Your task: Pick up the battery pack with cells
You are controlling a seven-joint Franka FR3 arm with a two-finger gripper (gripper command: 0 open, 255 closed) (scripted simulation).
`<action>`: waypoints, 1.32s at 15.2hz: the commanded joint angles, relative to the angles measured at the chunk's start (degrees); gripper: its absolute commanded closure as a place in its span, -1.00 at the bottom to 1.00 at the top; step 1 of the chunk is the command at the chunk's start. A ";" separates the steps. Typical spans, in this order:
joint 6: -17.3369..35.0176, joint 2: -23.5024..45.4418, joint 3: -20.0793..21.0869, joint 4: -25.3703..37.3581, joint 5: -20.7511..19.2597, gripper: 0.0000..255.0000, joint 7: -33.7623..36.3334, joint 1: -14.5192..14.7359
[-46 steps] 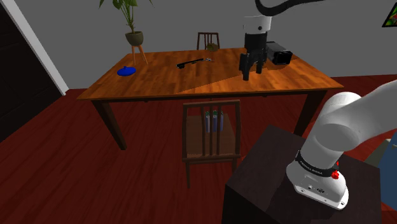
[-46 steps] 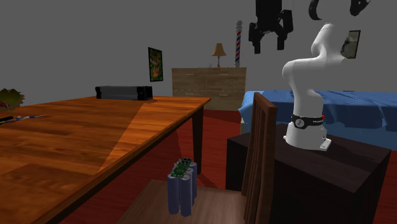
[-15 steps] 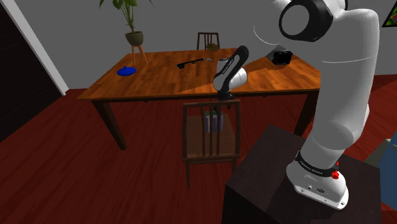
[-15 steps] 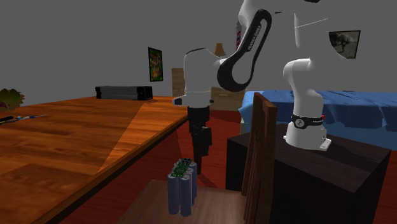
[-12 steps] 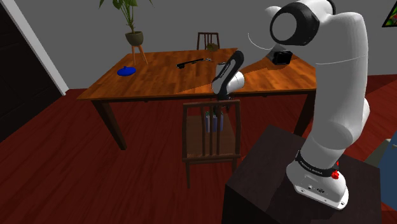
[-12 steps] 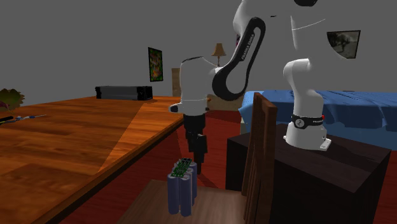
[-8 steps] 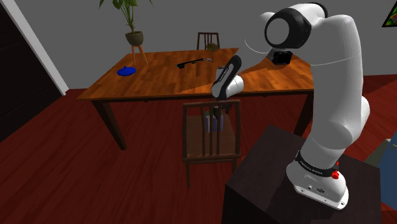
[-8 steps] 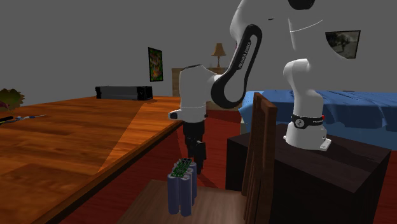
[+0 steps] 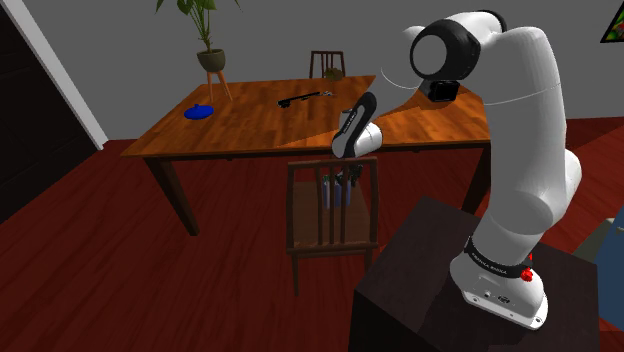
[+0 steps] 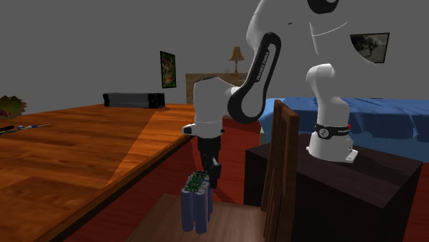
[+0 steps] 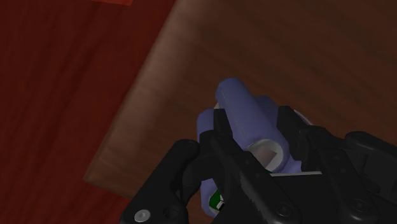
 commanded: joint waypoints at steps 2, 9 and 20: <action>0.03 0.05 0.03 -0.01 0.00 1.00 -0.01 0.01; -1.70 -2.17 -0.36 -0.50 -0.40 1.00 0.24 0.26; -8.45 -9.93 -1.57 -1.47 -2.08 1.00 1.43 1.14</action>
